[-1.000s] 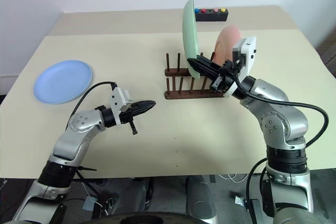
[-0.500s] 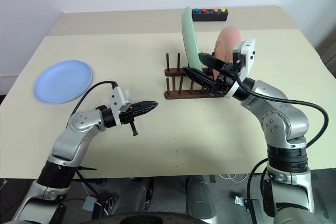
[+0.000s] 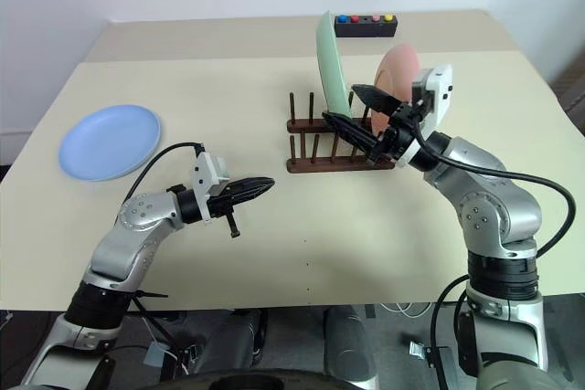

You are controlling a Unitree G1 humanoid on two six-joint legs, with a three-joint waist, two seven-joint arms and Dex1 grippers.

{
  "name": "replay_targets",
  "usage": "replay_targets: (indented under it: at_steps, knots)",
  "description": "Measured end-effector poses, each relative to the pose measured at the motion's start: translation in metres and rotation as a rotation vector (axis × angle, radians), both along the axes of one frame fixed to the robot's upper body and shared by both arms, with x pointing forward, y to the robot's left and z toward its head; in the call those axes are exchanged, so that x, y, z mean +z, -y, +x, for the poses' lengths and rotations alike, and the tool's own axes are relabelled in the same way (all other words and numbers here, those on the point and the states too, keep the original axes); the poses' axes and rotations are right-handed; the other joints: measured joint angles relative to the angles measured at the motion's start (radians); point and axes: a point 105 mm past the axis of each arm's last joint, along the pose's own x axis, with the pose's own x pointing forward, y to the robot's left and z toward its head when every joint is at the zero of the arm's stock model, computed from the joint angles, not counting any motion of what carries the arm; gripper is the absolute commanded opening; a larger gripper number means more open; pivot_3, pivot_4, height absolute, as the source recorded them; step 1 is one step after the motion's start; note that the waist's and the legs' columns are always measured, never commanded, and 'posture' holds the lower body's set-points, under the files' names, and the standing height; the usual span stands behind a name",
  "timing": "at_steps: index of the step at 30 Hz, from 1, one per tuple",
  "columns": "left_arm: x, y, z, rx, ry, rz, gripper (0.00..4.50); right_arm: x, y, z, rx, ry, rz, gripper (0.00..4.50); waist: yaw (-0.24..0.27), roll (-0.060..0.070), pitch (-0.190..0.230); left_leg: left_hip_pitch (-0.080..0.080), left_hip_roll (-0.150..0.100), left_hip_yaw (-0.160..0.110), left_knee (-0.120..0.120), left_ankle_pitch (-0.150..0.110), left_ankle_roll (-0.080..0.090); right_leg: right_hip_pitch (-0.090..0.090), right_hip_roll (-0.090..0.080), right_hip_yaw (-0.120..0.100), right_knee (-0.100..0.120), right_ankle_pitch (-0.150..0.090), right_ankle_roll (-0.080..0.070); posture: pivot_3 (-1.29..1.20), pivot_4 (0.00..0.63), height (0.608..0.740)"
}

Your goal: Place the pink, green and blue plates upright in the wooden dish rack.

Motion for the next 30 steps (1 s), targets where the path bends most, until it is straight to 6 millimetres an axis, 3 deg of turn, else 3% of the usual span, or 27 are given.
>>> replay_targets:
  at_steps: [27, 30]
  knots:
    - [-0.0022, 0.0009, 0.0000, 0.000, 0.000, 0.014, 0.00, 0.0049, 0.0036, 0.0025, -0.070, 0.019, -0.004, 4.49, 0.000, 0.000, 0.000, 0.000, 0.000, 0.000, 0.000, 0.000, 0.000, 0.000, 0.000, 0.000, 0.000, 0.000, 0.000, 0.00, 0.150, 0.740]
    - [-0.0022, 0.0009, 0.0001, 0.001, 0.000, 0.015, 0.00, 0.0050, 0.0033, 0.0023, -0.067, 0.018, -0.002, 3.17, 0.000, 0.000, 0.000, 0.000, 0.000, 0.000, 0.000, 0.000, 0.000, 0.000, 0.000, 0.000, 0.000, 0.000, 0.000, 0.00, 0.150, 0.740]
